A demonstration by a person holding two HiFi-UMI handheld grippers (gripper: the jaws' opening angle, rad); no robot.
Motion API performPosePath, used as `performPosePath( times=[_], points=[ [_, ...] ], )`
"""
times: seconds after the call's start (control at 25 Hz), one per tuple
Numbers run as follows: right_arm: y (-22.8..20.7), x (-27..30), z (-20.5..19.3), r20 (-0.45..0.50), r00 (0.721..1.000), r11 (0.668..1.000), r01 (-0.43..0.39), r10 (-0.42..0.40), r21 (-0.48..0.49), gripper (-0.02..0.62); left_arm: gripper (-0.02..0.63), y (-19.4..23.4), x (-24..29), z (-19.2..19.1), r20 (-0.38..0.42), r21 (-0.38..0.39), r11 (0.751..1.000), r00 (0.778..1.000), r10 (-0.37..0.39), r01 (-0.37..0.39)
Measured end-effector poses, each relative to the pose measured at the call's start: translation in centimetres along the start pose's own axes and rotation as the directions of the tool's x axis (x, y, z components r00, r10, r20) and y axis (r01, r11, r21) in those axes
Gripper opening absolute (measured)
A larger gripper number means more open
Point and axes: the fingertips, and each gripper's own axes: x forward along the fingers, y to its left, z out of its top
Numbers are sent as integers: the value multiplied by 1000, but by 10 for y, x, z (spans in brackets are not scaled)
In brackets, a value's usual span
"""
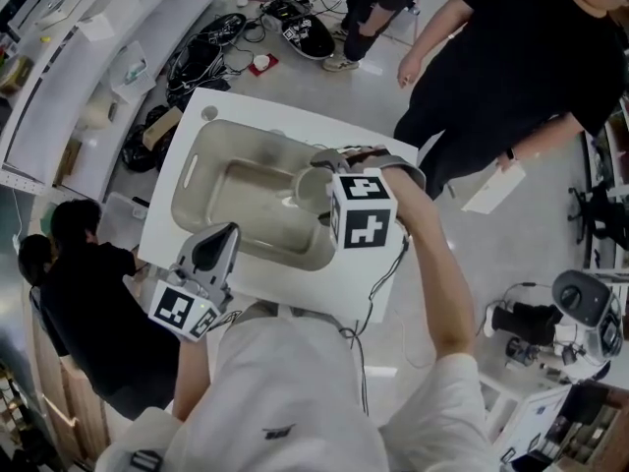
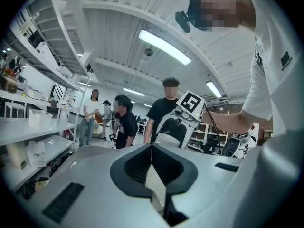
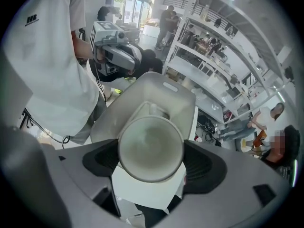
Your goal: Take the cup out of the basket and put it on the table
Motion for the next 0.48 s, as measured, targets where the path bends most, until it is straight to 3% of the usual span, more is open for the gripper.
performPosePath(
  times=[0.48],
  points=[
    [13, -35, -48, -29, 997, 991, 80, -77, 110, 400, 11, -22, 19, -5, -22, 11, 998, 998, -66, 67]
  ],
)
